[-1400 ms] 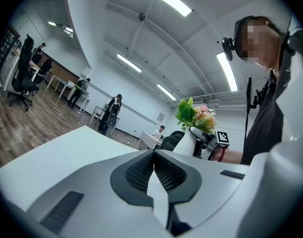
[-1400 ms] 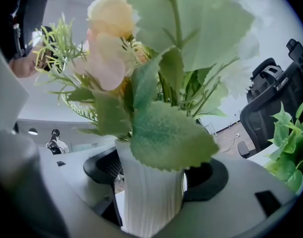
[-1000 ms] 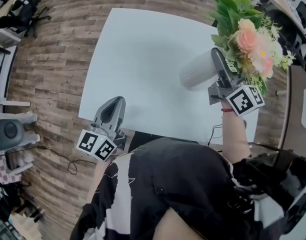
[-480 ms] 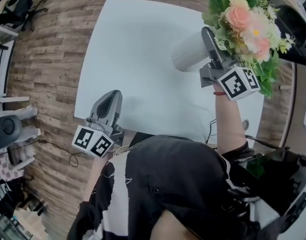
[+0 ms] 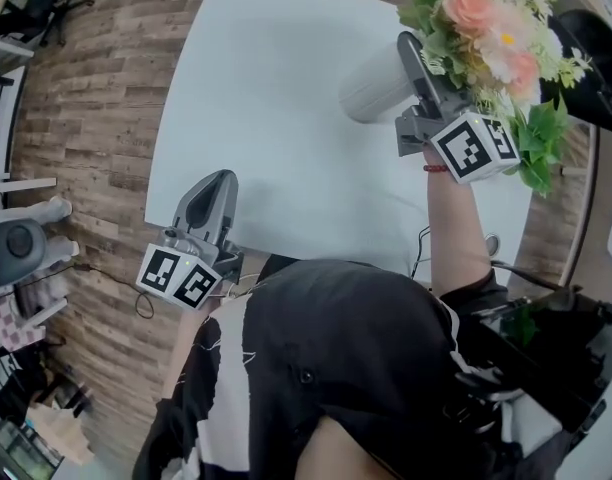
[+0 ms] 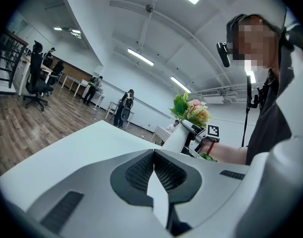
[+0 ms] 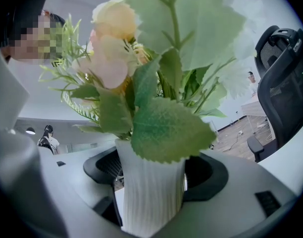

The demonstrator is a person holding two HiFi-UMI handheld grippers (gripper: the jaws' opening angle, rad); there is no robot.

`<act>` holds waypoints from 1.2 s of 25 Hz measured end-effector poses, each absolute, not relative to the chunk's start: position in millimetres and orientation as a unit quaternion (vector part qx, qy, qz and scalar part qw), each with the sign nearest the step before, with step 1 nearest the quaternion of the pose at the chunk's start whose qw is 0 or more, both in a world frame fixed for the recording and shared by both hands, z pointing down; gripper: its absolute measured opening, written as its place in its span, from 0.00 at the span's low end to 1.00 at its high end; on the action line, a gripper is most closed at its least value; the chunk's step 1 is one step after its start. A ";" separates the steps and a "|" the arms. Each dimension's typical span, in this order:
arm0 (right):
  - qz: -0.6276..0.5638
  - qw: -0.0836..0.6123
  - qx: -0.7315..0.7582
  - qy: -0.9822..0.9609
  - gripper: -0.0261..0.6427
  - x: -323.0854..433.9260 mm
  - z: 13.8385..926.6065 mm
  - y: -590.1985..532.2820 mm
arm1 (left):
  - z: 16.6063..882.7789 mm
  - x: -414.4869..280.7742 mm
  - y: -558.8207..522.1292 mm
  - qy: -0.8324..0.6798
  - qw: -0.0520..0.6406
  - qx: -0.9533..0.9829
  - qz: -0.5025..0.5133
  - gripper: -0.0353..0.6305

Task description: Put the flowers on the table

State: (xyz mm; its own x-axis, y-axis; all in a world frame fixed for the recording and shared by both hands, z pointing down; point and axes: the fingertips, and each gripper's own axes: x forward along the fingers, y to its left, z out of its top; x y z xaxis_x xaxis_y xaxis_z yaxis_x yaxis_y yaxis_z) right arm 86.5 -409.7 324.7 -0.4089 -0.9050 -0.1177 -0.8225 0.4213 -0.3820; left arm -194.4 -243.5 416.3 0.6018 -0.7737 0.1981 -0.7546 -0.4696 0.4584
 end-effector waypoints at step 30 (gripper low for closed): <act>-0.137 0.096 -0.520 0.837 0.59 62.9 337.0 -400.8 | 405.8 -204.6 -228.9 -0.459 0.252 0.851 -0.034 0.07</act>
State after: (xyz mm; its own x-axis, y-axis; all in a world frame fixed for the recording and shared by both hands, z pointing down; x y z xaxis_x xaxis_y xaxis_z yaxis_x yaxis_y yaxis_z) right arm 62.9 -400.8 337.0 -0.4397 -0.8980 -0.0189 -0.8454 0.4208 -0.3290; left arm -204.6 -228.9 405.8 0.5758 -0.7988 0.1741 -0.7648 -0.4509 0.4602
